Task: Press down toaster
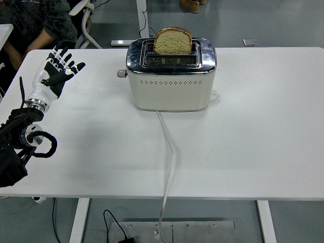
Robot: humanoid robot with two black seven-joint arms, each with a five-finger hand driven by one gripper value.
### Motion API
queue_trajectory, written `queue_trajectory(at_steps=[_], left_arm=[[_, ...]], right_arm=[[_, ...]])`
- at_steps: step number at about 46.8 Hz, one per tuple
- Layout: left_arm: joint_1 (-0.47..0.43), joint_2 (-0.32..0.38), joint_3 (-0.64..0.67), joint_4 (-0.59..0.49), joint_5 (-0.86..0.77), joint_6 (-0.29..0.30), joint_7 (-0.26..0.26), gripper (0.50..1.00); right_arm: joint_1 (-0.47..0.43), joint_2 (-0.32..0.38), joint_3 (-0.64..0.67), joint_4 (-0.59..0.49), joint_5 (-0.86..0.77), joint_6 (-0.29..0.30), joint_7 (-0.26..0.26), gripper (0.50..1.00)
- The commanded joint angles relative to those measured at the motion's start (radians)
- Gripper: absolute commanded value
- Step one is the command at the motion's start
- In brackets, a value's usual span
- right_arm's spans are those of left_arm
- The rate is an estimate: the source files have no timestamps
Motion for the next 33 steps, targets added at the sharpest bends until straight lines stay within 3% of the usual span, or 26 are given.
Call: queue_trajectory(at_steps=[1,7,21,33], left_arm=[[0.012,0.023,0.001,-0.001,0.029,-0.019,-0.002,1.000],[0.017,0.032,0.001,-0.001,0.037,-0.079,-0.002,1.000],[0.030,0.067,0.003,-0.001,0.041,-0.153,-0.007,1.000],[0.030,0.069,0.016,-0.001,0.118,-0.158,-0.005,1.000]], right_arm=[[0.000,0.000,0.000,0.000,0.000,0.000,0.000,0.998],[0.000,0.000,0.000,0.000,0.000,0.000,0.000,0.998],[0.000,0.000,0.000,0.000,0.000,0.000,0.000,0.998],[0.000,0.000,0.000,0.000,0.000,0.000,0.000,0.998]])
